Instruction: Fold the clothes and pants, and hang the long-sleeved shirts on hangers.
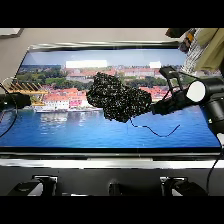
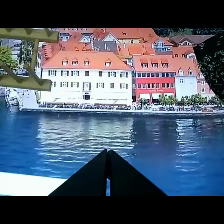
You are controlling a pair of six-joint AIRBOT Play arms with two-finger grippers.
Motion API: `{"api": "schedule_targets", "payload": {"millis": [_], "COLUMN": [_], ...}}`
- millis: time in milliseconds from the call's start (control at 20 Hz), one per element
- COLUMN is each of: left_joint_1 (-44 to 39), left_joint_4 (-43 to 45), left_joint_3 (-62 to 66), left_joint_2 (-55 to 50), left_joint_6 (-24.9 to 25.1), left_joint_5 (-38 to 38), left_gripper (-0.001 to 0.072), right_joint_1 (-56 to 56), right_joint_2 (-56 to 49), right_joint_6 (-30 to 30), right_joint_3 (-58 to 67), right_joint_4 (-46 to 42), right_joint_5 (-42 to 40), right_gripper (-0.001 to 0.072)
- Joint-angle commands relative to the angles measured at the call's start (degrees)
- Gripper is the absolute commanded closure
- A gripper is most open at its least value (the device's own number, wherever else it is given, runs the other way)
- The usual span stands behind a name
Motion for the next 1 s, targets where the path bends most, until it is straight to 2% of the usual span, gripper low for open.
{"api": "schedule_targets", "payload": {"millis": [0, 300, 350, 400, 450, 550, 700, 950], "left_joint_1": [0.1, 0.1, 0.0, 0.0, 0.0, 0.0, -0.1, -4.5], "left_joint_4": [0.0, 0.0, -0.2, -0.7, -1.8, -5.9, -20.7, -49.5], "left_joint_3": [0.0, 0.0, 0.0, 0.0, -0.2, -1.2, -4.4, -5.4], "left_joint_2": [0.0, -0.1, -0.3, -0.4, -0.8, -3.0, -10.3, -28.3], "left_joint_6": [0.0, 0.0, -0.6, -2.6, -5.5, -9.3, -8.2, 2.6], "left_joint_5": [0.0, 0.0, 0.0, 0.0, 0.0, 0.1, 5.8, 20.2], "left_gripper": [0.0677, 0.0673, 0.0567, 0.0259, -0.0013, -0.0013, -0.0013, -0.0013], "right_joint_1": [0.1, 0.1, 0.1, 0.1, 0.1, 0.1, 0.1, 0.1], "right_joint_2": [0.0, 0.0, 0.0, 0.0, 0.0, 0.0, 0.0, 0.0], "right_joint_6": [0.0, 0.0, 0.0, 0.0, 0.0, 0.0, 0.0, 0.0], "right_joint_3": [0.0, 0.0, 0.0, 0.0, 0.0, 0.0, 0.0, 0.0], "right_joint_4": [0.0, 0.0, 0.0, 0.0, 0.0, 0.0, 0.0, 0.0], "right_joint_5": [0.0, 0.0, 0.0, 0.0, 0.0, 0.0, 0.0, 0.0], "right_gripper": [0.0674, 0.0674, 0.0674, 0.0674, 0.0674, 0.0674, 0.0674, 0.0674]}}
